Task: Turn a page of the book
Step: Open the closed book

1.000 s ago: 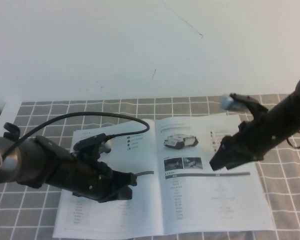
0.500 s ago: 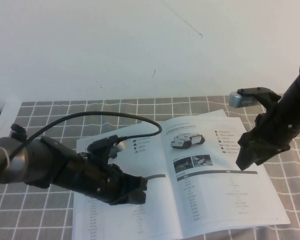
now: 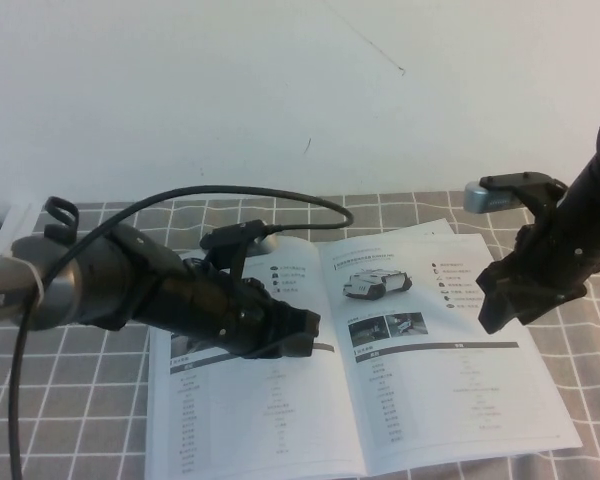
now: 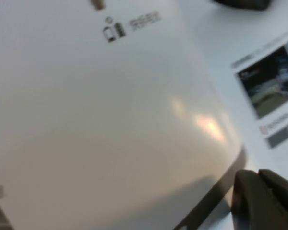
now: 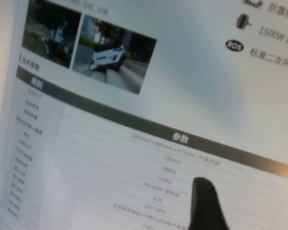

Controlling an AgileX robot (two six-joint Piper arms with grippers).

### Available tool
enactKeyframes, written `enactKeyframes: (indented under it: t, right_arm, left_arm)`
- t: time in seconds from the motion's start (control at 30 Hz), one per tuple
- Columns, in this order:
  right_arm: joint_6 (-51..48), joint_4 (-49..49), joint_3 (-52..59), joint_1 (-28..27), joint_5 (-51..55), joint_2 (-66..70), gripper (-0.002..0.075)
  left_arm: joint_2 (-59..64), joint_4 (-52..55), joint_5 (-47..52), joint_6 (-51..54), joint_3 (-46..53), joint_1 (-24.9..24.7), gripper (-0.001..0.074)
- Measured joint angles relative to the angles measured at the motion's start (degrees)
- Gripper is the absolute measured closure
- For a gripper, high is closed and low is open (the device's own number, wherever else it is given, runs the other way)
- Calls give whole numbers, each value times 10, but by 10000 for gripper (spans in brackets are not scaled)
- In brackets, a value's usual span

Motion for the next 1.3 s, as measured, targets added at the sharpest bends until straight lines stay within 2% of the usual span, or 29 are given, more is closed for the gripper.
enactKeyframes:
  t: [0.33,0.93,1.3]
  right_arm:
    - [51,-23,0,0,-7,33,331]
    - [32,-9,-5,-14,9,83,331]
    - [-27,55,-6,-50,38,91,330]
  left_arm:
    - [44,-6,-24,15,-4,-4,737]
    - [44,5,-26,16,-5,-4,737]
    - [38,88,-26,-16,-5,-4,737]
